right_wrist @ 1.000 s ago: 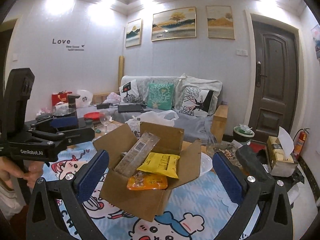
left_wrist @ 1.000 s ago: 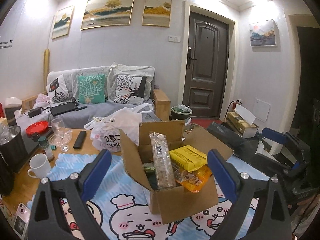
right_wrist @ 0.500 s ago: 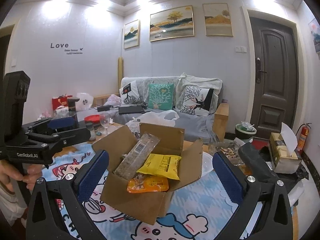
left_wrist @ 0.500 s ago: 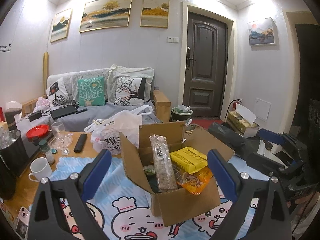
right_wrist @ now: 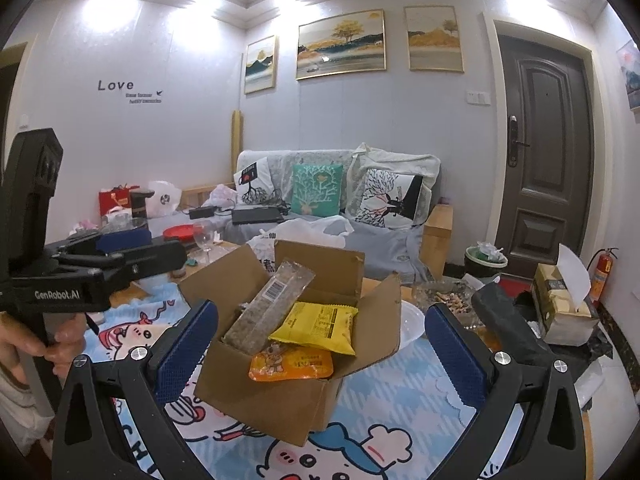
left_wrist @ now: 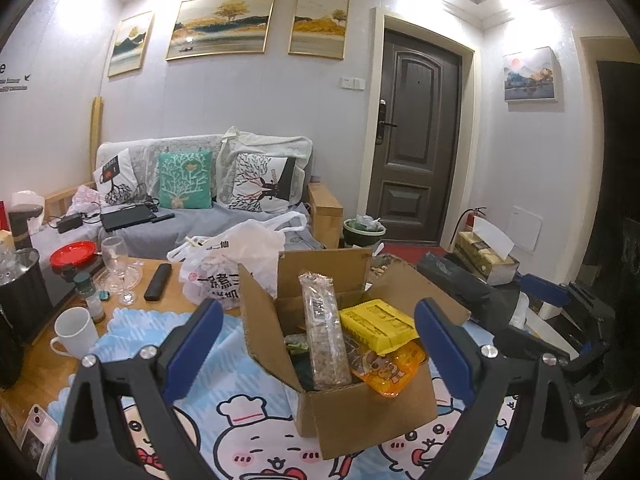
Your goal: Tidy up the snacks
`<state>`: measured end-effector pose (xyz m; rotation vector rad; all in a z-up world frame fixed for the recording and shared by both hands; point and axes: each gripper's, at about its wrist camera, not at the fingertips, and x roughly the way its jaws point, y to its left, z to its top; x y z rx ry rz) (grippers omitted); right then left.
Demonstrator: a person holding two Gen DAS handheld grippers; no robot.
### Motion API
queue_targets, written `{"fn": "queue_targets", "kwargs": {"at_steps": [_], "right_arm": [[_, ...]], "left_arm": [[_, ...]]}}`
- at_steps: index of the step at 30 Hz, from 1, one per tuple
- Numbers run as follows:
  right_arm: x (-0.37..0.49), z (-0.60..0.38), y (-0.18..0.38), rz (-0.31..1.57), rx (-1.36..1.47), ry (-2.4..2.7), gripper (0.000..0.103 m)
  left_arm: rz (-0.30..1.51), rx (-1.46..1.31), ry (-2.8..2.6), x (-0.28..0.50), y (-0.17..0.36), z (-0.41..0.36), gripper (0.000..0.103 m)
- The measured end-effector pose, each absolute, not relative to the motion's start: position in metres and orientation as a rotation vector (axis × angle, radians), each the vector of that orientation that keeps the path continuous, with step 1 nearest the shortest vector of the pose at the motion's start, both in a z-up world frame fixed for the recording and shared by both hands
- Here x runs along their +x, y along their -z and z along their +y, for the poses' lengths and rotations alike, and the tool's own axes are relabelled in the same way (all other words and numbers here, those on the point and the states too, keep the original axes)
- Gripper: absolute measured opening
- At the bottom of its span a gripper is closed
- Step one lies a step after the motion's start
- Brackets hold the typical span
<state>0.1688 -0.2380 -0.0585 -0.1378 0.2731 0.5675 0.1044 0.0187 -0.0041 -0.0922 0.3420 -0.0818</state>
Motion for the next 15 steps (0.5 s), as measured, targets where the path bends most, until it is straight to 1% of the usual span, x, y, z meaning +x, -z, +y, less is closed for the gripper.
{"fn": "queue_targets", "kwargs": {"at_steps": [15], "right_arm": [[0.1676,-0.2368,0.0626,0.289,-0.143,-0.561,0.103]], "left_arm": [[0.367,-0.074,0.069,0.1093,0.013,0.0161,0.095]]}}
